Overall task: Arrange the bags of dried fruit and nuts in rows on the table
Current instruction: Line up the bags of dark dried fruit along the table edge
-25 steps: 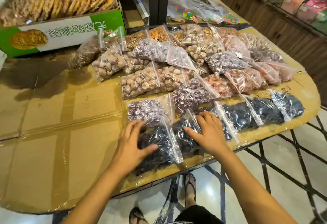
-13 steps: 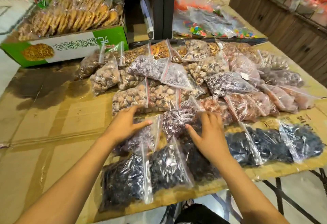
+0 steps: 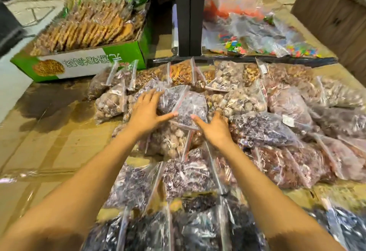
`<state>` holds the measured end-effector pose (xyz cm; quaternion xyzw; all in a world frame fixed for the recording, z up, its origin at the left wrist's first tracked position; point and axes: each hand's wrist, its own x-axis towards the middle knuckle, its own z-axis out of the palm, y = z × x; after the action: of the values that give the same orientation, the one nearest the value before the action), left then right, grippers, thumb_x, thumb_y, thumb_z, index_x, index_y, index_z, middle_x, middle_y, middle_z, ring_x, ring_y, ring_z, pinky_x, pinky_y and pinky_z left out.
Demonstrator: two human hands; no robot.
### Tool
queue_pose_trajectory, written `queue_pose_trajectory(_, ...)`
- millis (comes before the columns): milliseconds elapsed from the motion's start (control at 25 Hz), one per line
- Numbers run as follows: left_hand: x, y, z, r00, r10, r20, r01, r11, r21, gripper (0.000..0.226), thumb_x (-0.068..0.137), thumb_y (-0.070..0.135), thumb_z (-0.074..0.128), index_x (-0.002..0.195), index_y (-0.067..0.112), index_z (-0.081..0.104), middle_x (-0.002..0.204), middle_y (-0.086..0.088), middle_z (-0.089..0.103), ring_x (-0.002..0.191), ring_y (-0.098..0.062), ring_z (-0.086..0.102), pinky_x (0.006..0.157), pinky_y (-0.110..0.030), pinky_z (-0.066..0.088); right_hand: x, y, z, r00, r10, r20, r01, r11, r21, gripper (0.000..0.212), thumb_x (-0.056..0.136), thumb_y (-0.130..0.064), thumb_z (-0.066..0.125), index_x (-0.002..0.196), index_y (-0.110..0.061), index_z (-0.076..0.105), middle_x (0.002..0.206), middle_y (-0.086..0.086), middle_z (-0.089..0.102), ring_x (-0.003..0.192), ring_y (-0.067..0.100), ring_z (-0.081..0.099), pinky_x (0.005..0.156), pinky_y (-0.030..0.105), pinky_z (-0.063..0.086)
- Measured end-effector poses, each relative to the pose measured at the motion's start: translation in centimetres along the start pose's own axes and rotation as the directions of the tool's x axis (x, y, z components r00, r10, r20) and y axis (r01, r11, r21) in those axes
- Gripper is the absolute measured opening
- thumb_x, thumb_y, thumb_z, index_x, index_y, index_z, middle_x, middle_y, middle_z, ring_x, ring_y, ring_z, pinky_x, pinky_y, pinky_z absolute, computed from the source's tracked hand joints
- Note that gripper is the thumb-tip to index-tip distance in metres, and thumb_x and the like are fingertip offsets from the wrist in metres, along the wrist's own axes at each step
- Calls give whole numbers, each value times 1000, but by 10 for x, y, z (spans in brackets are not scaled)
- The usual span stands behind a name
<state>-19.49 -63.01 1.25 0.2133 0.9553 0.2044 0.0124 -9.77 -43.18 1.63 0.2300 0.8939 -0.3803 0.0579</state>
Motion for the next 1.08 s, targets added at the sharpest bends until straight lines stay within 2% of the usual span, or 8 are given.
queue_pose_trajectory(200, 50, -7, 12, 996, -84, 24, 80, 986, 145, 102, 68, 90, 32, 149, 28, 25, 161, -9, 15, 146, -36, 11, 117, -53, 14, 24, -5, 13, 994, 107, -30, -110, 978, -176, 98, 77, -79, 39, 141, -5, 27, 85, 2, 61, 65, 17, 60, 41, 24, 35)
queue_pose_trajectory(440, 48, 8, 5, 996, -70, -58, 88, 904, 418, 99, 71, 90, 26, 147, 28, 32, 140, -20, 40, 117, -43, 42, 94, -46, 38, 21, 11, 21, 988, 121, -91, -133, 982, -132, 85, 79, -75, 44, 132, -10, 35, 76, -3, 59, 57, 14, 58, 43, 27, 46)
queue_pose_trajectory(600, 68, 9, -27, 987, -115, 110, 25, 794, 607, 121, 55, 96, 19, 144, 17, 36, 127, -19, 45, 112, -35, 46, 95, -42, 41, 14, 12, 29, 969, 229, -88, -204, 951, 234, 72, 77, -60, 62, 130, -16, 43, 67, -5, 55, 51, 12, 50, 44, 26, 41)
queue_pose_trajectory(680, 74, 9, -27, 984, -95, 148, -35, 715, 698, 121, 52, 96, 20, 132, 10, 45, 128, -18, 46, 119, -34, 42, 103, -45, 37, 13, 12, 31, 951, 292, -99, -205, 839, 504, 54, 77, -41, 73, 121, -18, 52, 76, -5, 61, 58, 11, 55, 51, 25, 45)
queue_pose_trajectory(760, 78, 11, -23, 974, -82, 213, -81, 750, 657, 119, 54, 94, 29, 133, 5, 39, 141, -23, 41, 133, -37, 35, 113, -50, 28, 8, 8, 33, 955, 275, -107, -128, 714, 689, 35, 81, -18, 72, 112, -23, 56, 93, 0, 66, 73, 15, 61, 62, 28, 52)
queue_pose_trajectory(840, 80, 12, -26, 941, -102, 322, -96, 833, 545, 122, 52, 91, 42, 134, 2, 34, 130, -19, 52, 121, -34, 49, 105, -48, 42, -1, 0, 24, 961, 191, -200, 20, 673, 739, 37, 83, -4, 65, 100, -36, 56, 114, 0, 63, 90, 19, 62, 76, 33, 55)
queue_pose_trajectory(960, 74, 5, -35, 908, -124, 400, -171, 761, 626, 131, 47, 91, 50, 142, 6, 27, 129, -16, 53, 121, -33, 48, 100, -43, 45, -15, -1, -10, 934, 104, -342, 205, 628, 751, 44, 85, 6, 57, 111, -29, 53, 105, -11, 57, 73, 3, 60, 59, 18, 52)
queue_pose_trajectory(1080, 55, -7, -30, 927, -49, 371, -250, 655, 713, 123, 40, 100, 21, 116, 10, 56, 122, -14, 55, 114, -30, 46, 101, -42, 39, -23, 16, -31, 901, 268, -341, 150, 545, 825, 40, 87, 2, 59, 120, -16, 45, 96, -10, 59, 82, 6, 65, 63, 17, 52)
